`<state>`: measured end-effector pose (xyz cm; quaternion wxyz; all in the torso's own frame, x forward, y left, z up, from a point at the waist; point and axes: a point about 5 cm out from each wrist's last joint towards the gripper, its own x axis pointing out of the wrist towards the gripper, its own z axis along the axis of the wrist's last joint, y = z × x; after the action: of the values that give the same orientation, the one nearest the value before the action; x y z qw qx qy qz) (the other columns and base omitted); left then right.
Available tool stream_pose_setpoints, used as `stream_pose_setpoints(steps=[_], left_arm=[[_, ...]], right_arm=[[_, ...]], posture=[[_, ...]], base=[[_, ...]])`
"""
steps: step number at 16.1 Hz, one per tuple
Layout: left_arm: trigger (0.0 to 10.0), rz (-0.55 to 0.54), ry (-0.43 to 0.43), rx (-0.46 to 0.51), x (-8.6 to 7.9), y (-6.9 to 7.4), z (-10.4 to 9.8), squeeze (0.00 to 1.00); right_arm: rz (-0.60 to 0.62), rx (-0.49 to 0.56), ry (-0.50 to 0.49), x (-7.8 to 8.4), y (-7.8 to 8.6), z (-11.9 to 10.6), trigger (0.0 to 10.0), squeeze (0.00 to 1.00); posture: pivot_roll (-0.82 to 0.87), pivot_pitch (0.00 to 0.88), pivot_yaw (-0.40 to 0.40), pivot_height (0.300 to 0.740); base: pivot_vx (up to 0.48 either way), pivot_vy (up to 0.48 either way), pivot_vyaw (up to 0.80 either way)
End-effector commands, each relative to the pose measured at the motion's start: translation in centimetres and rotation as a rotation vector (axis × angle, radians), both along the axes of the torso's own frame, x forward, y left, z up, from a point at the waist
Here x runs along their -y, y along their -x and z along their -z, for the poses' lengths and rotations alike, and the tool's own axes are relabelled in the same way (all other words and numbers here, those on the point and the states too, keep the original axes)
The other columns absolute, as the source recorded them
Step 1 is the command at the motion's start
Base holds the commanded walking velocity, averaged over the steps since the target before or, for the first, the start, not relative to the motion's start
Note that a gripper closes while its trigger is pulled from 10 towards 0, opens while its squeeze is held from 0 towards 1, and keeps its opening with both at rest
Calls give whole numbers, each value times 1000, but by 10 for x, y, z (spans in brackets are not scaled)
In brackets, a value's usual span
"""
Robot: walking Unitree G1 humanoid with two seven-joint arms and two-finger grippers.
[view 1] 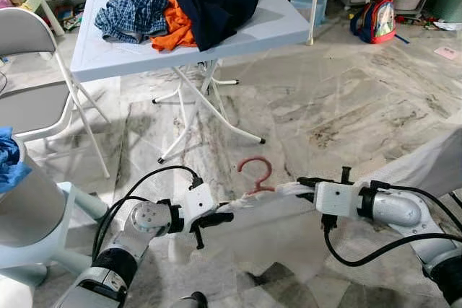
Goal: Hang hanger
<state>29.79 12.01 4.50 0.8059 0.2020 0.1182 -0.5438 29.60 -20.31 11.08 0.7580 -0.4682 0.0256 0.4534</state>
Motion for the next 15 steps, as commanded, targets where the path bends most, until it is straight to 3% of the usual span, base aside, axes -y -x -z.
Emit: stream_pose_setpoints(steps=[1, 7, 9, 12, 14, 15], left_arm=[[0, -25, -14, 32, -6, -6, -5, 0], [0, -130, -37, 111, -18, -16, -13, 0], [0, -137, -37, 139, -20, -19, -18, 0], [0, -129, -37, 165, -20, -18, -19, 0], [0, -135, -10, 187, -18, -20, -24, 0], [0, -142, -3, 190, -17, -21, -25, 0]], right_arm=[[22, 34, -3, 4, -3, -6, 10000, 1000], [140, 114, 36, 15, -16, -10, 10000, 1000], [287, 162, -17, 20, -25, -10, 10000, 1000], [441, 151, -58, 25, -26, 3, 10000, 1000], [568, 87, -147, 22, -20, 22, 10000, 510], [605, 75, -177, 19, -19, 27, 10000, 208]], posture=[[-29, 124, 61, 740], [-19, 124, 53, 740], [-8, 127, 45, 740], [-3, 130, 40, 740], [-3, 136, 42, 740], [-4, 138, 45, 740]], base=[[0, 0, 0], [0, 0, 0], [0, 0, 0], [0, 0, 0], [0, 0, 0], [0, 0, 0]])
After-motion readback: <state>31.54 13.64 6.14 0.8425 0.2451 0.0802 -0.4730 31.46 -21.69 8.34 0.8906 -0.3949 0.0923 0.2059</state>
